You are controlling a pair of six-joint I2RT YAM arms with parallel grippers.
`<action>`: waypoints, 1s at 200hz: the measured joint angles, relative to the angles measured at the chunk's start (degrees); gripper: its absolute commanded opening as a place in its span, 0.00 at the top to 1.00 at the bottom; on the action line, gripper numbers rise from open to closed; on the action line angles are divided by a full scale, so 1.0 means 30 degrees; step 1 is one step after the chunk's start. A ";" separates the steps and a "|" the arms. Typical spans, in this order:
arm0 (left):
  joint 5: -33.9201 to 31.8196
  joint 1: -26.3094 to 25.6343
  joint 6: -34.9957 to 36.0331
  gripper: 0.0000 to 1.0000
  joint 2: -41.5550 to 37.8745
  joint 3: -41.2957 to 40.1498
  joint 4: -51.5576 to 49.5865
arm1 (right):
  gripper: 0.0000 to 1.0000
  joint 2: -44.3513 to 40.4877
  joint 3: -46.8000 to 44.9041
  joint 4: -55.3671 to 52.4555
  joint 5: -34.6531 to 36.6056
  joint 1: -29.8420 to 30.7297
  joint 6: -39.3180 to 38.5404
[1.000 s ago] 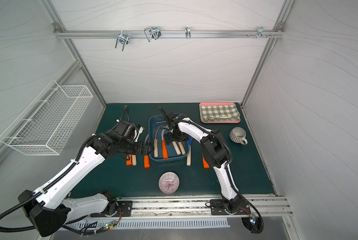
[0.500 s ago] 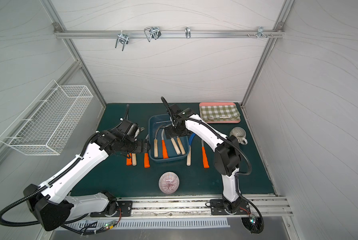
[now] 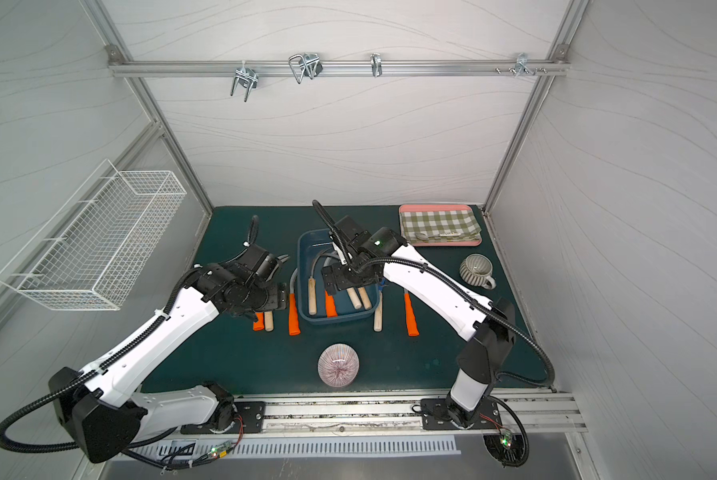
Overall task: Put small sickles into storage boxes
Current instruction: Pick up the sickle at the center of the board.
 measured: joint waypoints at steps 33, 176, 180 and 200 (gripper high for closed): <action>-0.0393 0.0401 -0.0299 0.31 -0.0015 -0.0670 0.0051 | 0.01 -0.1923 -0.0860 -0.0117 0.0284 0.1188 0.0583; -0.0248 0.2419 -0.0379 0.61 0.4007 -0.1902 0.2674 | 0.01 -0.6659 -0.3446 -0.0350 0.0765 0.4787 0.1734; -0.0204 0.2470 -0.0328 0.61 0.4167 -0.1902 0.2739 | 0.01 -0.6666 -0.3497 -0.0350 0.0765 0.4823 0.1770; -0.0058 0.2696 -0.0284 0.63 0.5027 -0.1902 0.3155 | 0.01 -0.6666 -0.3628 -0.0350 0.0765 0.4932 0.1836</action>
